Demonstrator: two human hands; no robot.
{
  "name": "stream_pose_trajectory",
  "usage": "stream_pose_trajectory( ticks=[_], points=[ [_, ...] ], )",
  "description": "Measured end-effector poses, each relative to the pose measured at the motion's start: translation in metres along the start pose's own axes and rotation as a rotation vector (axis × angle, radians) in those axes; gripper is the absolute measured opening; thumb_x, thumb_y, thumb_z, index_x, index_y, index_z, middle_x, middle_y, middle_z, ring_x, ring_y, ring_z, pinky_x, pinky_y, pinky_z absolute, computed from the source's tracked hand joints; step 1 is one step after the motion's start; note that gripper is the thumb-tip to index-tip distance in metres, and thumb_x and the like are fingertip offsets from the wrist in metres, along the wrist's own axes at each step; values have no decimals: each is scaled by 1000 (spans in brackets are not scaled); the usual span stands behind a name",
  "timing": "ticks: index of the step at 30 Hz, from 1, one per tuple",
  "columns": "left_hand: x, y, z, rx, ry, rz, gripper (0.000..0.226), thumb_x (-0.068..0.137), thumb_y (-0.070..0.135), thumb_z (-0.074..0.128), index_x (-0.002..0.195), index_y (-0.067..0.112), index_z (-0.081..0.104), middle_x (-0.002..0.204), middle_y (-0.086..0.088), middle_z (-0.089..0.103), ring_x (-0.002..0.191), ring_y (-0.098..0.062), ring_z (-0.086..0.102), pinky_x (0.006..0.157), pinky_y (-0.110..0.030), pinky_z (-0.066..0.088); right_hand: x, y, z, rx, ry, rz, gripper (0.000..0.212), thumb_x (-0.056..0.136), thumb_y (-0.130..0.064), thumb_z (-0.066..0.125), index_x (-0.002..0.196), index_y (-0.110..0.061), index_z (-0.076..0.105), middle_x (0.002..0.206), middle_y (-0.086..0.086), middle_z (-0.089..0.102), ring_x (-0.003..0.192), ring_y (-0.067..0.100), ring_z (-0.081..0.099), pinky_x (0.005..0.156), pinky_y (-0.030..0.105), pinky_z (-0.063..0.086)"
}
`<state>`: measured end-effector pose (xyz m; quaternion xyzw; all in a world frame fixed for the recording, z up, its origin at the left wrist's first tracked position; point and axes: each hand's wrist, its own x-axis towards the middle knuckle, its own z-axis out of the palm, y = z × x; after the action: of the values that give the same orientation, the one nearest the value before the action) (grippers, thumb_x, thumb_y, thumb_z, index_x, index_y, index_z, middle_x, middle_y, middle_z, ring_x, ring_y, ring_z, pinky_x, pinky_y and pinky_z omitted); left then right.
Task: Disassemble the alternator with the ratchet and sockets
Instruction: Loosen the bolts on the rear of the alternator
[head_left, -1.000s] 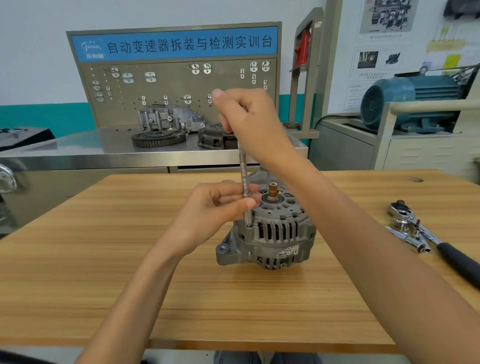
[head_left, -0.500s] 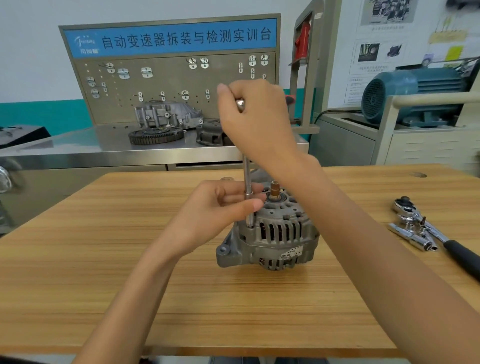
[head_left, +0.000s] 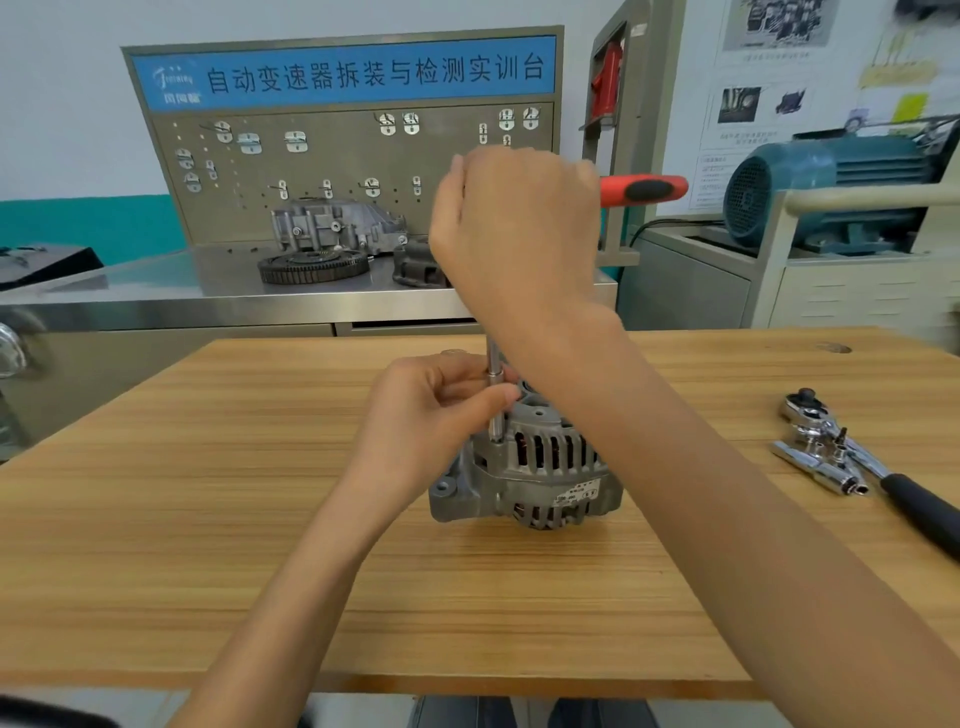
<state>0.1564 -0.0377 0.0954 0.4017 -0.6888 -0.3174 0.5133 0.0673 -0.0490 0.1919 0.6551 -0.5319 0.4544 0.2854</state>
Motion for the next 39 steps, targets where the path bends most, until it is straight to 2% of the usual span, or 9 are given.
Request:
stream_pose_trajectory(
  ticks=[6, 13, 15, 20, 25, 28, 32, 36, 39],
  points=[
    [0, 2, -11, -94, -115, -18, 15, 87, 14, 63, 96, 23, 70, 90, 4, 76, 92, -8, 70, 77, -17, 55, 10, -2, 7, 427, -139, -47, 44, 98, -22, 40, 54, -18, 32, 51, -6, 35, 56, 16, 38, 72, 27, 32],
    [5, 2, -18, -156, -201, -48, 19, 89, 6, 59, 99, 20, 69, 92, 3, 76, 95, -11, 71, 82, -24, 57, 12, -2, 14, 739, -138, -7, 53, 95, -13, 48, 47, -20, 26, 42, -8, 23, 42, 9, 28, 55, 20, 30],
    [6, 2, -16, -141, -175, -45, 17, 88, 6, 61, 94, 20, 70, 86, 3, 76, 89, -9, 71, 80, -24, 58, 12, -2, 12, 670, -138, -3, 52, 96, -14, 46, 48, -20, 26, 43, -8, 23, 42, 10, 29, 57, 21, 30],
    [5, 3, -6, -86, -81, -34, 16, 87, 4, 63, 100, 8, 72, 81, 6, 75, 81, -8, 71, 70, -19, 57, 5, -5, 8, -22, 18, 43, 22, 97, -25, 37, 75, -20, 39, 70, 1, 39, 73, 22, 36, 74, 35, 22],
    [6, 5, -7, -26, -67, -25, 15, 87, 8, 64, 92, 21, 72, 85, -7, 75, 89, -21, 71, 80, -32, 58, 9, -5, 10, 6, -33, 31, 23, 98, -25, 34, 77, -20, 42, 73, 0, 45, 75, 22, 41, 75, 34, 24],
    [9, 7, -13, -22, -174, -17, 16, 90, 10, 61, 97, 23, 69, 91, -3, 75, 93, -13, 70, 82, -27, 57, 12, 3, 13, 284, -111, 63, 37, 98, -23, 38, 62, -16, 42, 58, -4, 42, 64, 19, 46, 75, 31, 33],
    [11, 8, -16, -57, -264, -43, 22, 91, 10, 58, 99, 29, 67, 104, 9, 73, 100, -7, 68, 86, -25, 55, 12, 12, 12, 840, -163, 73, 52, 97, -12, 46, 47, -15, 33, 44, -7, 29, 45, 6, 31, 63, 28, 34],
    [11, 11, -14, -34, -260, -44, 19, 90, 10, 59, 96, 25, 69, 95, 8, 75, 96, -6, 69, 82, -23, 56, 13, 18, 12, 959, -221, 68, 48, 98, -10, 45, 52, 5, 45, 54, 15, 36, 54, 20, 36, 61, 31, 35],
    [10, 10, -10, -6, -179, -49, 14, 90, 8, 61, 94, 19, 70, 85, -6, 75, 88, -13, 70, 83, -32, 56, 12, 17, 10, 802, -170, 42, 49, 98, -14, 45, 50, -12, 35, 48, 1, 32, 50, 12, 33, 61, 31, 32]
  ],
)
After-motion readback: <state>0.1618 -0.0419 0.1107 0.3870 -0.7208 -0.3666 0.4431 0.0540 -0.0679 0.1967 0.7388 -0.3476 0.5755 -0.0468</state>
